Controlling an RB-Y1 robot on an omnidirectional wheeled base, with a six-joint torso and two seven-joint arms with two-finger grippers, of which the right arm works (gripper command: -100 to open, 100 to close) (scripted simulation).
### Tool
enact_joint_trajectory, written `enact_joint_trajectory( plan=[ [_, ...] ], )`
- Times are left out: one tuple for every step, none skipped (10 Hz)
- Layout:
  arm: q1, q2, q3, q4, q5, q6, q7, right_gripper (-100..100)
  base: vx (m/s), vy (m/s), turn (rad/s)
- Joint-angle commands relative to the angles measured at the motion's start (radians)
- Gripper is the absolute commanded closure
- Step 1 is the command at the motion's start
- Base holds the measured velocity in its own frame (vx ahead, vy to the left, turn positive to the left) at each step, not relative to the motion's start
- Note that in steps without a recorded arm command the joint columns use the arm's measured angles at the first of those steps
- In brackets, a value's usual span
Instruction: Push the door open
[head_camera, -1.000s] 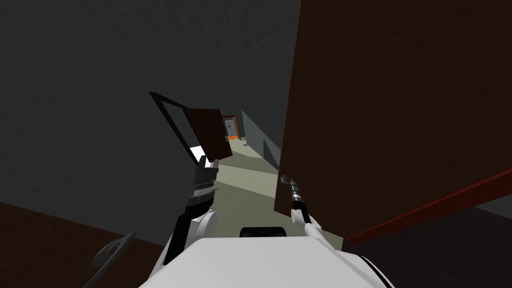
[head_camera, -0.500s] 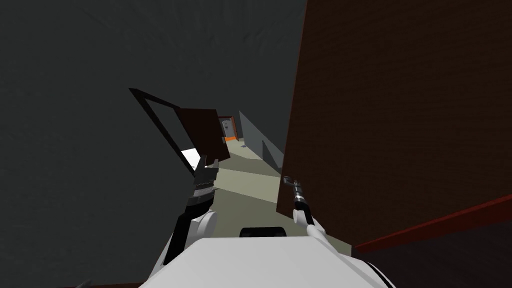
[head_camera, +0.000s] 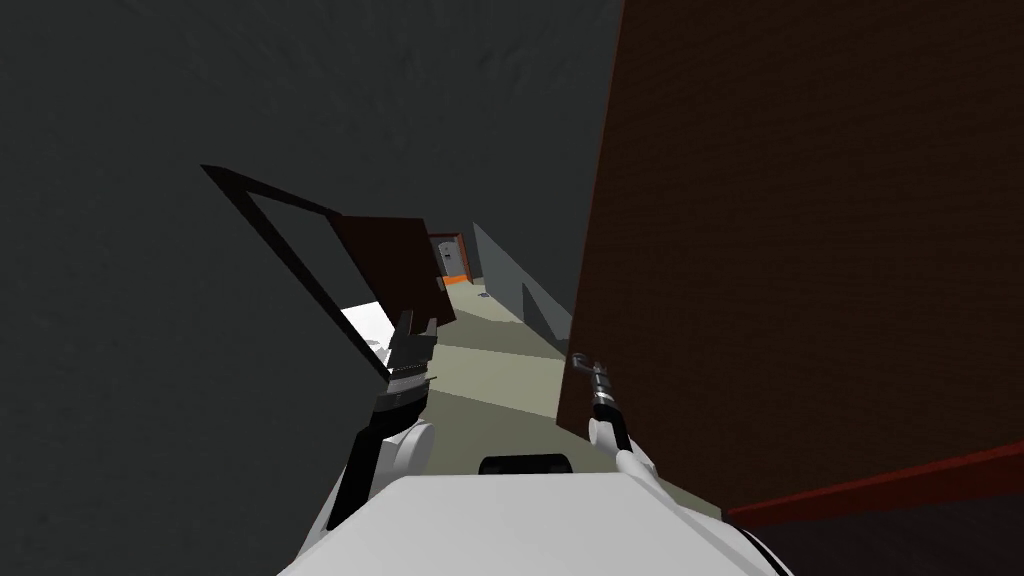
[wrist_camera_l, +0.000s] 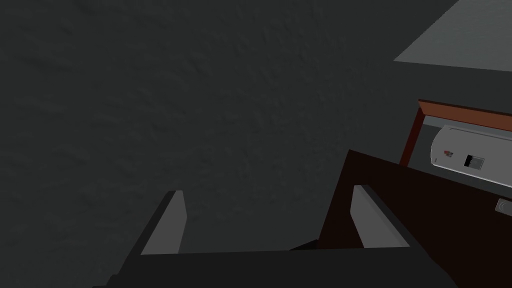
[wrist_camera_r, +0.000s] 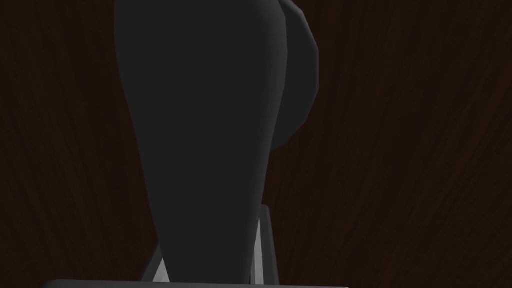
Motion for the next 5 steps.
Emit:
enact_joint_trajectory(
  plan=[
    [-0.006, 0.010, -0.002, -0.003, -0.003, 0.000, 0.003, 100, 0.140, 0.031, -0.040],
    [0.004, 0.001, -0.007, -0.005, -0.004, 0.001, 0.002, 100, 0.059, -0.003, -0.039],
    [0.006, -0.004, -0.023, -0.006, -0.015, -0.001, 0.009, 100, 0.140, -0.005, -0.054],
    [0.006, -0.005, -0.031, -0.005, -0.021, -0.001, 0.012, 100, 0.205, 0.040, -0.053],
    [0.006, -0.006, -0.040, -0.005, -0.027, -0.002, 0.016, 100, 0.188, 0.034, -0.045]
  ],
)
